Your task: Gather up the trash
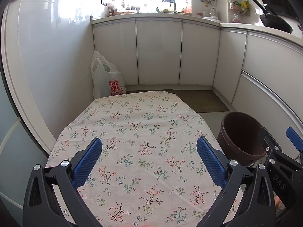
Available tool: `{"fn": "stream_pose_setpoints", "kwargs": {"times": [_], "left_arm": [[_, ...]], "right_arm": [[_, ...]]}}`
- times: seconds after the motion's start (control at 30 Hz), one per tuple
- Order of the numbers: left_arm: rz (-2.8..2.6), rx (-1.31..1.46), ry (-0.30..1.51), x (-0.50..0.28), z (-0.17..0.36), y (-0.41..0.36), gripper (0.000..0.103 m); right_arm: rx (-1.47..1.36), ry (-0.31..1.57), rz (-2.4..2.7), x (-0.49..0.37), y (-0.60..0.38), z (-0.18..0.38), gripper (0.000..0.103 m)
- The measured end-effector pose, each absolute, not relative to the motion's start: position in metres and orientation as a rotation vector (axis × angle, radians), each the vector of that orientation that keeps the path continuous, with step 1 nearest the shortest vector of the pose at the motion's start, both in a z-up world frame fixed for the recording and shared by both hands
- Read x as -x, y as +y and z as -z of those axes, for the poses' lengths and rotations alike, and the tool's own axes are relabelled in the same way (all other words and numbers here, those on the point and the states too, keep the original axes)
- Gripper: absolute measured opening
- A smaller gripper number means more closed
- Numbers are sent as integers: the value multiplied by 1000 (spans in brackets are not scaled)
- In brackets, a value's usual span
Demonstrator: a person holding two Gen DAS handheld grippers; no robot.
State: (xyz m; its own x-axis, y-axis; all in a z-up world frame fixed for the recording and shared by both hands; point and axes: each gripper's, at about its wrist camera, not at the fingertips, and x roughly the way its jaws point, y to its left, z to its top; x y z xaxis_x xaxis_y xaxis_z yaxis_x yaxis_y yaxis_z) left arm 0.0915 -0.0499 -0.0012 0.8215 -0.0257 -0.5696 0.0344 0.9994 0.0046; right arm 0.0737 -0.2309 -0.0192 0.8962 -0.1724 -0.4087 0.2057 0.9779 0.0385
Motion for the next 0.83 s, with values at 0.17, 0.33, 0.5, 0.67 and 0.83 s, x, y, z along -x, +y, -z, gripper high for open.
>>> {"fn": "stream_pose_setpoints", "kwargs": {"times": [0.17, 0.33, 0.5, 0.67, 0.83], "left_arm": [[38, -29, 594, -90, 0, -52, 97], [44, -28, 591, -90, 2, -51, 86], [67, -9, 614, -94, 4, -49, 79], [67, -12, 628, -95, 5, -50, 86], [72, 13, 641, -94, 6, -48, 88]], "right_arm": [[-81, 417, 195, -74, -231, 19, 96], [-82, 417, 196, -74, -231, 19, 96], [-81, 420, 195, -74, -232, 20, 96], [-82, 426, 195, -75, -232, 22, 96], [-80, 429, 194, -75, -232, 23, 96]]}}
